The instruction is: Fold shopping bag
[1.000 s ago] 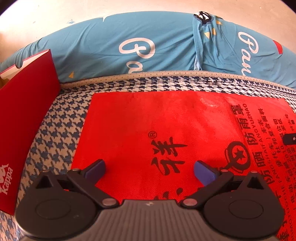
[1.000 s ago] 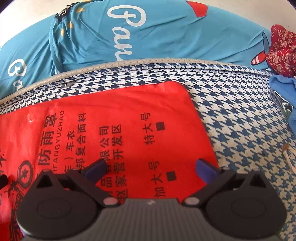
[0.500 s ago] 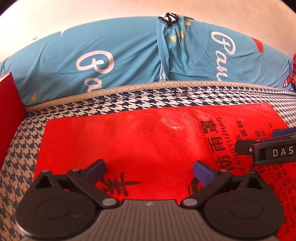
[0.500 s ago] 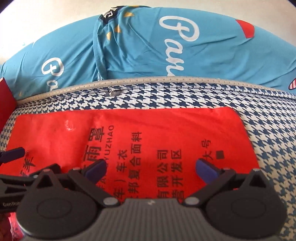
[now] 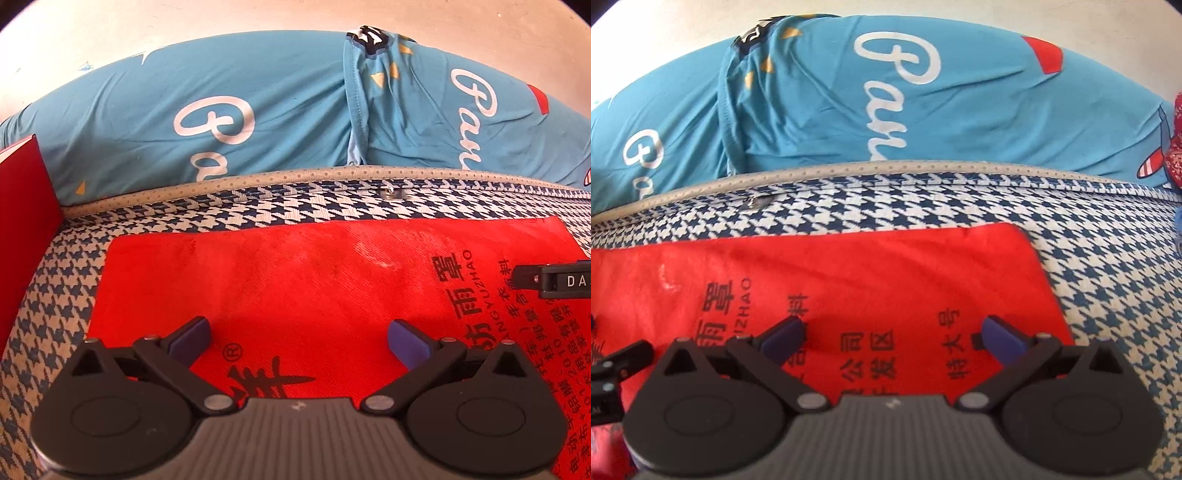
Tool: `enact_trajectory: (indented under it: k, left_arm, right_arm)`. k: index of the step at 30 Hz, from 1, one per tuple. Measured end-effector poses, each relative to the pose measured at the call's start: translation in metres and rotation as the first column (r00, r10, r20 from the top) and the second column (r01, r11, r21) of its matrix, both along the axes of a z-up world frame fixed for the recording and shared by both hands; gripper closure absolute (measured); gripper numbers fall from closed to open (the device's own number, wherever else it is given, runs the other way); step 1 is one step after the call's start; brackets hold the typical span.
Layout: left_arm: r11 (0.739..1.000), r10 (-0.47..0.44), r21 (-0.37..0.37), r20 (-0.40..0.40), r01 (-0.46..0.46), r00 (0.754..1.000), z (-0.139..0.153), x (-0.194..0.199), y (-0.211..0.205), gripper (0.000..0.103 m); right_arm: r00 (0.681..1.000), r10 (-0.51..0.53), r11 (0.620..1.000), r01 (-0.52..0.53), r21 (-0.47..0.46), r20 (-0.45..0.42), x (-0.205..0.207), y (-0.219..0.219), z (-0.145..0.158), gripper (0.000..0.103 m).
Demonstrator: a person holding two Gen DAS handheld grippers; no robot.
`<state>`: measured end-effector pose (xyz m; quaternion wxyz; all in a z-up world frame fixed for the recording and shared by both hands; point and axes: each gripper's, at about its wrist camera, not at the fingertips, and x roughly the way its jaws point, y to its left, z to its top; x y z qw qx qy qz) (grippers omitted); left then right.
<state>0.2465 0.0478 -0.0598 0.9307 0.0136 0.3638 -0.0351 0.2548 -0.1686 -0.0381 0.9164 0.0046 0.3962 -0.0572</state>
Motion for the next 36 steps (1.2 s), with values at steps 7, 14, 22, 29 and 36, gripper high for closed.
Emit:
enact_trajectory:
  k: [7, 14, 22, 29, 36]
  left_arm:
    - [0.999, 0.035, -0.006, 0.016, -0.035, 0.999, -0.002, 0.007, 0.017, 0.0]
    - [0.999, 0.037, 0.004, 0.031, -0.038, 0.999, -0.003, 0.012, 0.024, 0.0]
    - [0.996, 0.094, -0.015, 0.023, -0.093, 0.995, 0.001, 0.022, 0.033, 0.0]
    - [0.995, 0.061, -0.083, 0.027, -0.058, 0.998, 0.005, 0.031, 0.014, 0.0]
    - [0.991, 0.06, -0.119, 0.045, -0.055, 0.997, 0.005, 0.045, 0.005, 0.0]
  right_arm:
    - [0.999, -0.042, 0.999, 0.042, -0.003, 0.03, -0.001, -0.015, 0.001, 0.0]
    - [0.998, -0.045, 0.999, 0.045, -0.009, 0.046, 0.019, -0.019, -0.007, 0.0]
    - [0.998, -0.055, 0.998, 0.055, 0.008, 0.043, 0.025, -0.018, -0.002, 0.0]
    - [0.994, 0.085, 0.996, -0.086, 0.018, 0.069, 0.03, 0.02, 0.006, 0.0]
    - [0.993, 0.107, 0.994, -0.108, 0.018, 0.044, 0.032, 0.039, -0.006, 0.0]
